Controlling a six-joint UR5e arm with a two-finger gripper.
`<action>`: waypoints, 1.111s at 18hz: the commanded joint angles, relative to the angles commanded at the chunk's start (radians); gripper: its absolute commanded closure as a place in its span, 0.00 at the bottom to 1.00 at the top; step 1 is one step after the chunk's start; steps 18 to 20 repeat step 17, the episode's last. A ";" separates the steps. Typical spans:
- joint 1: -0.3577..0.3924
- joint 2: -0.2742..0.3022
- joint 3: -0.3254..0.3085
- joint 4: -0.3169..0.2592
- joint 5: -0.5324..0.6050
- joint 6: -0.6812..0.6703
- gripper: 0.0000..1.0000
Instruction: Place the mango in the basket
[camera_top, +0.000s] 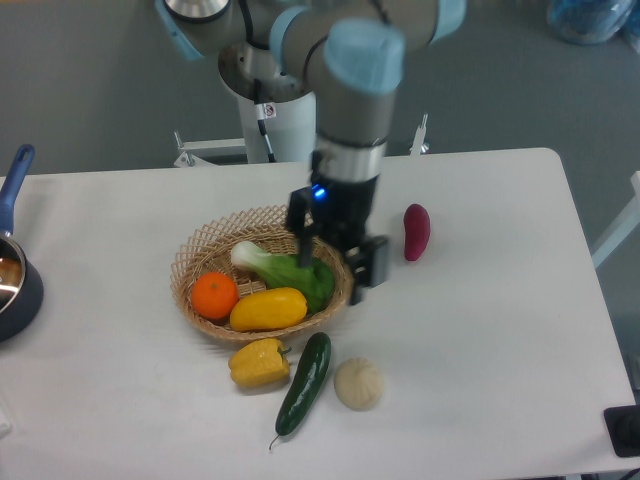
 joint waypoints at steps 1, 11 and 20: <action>0.023 0.000 0.012 -0.008 0.003 0.008 0.00; 0.230 0.095 0.026 -0.265 -0.009 0.445 0.00; 0.264 0.112 0.017 -0.287 -0.038 0.483 0.00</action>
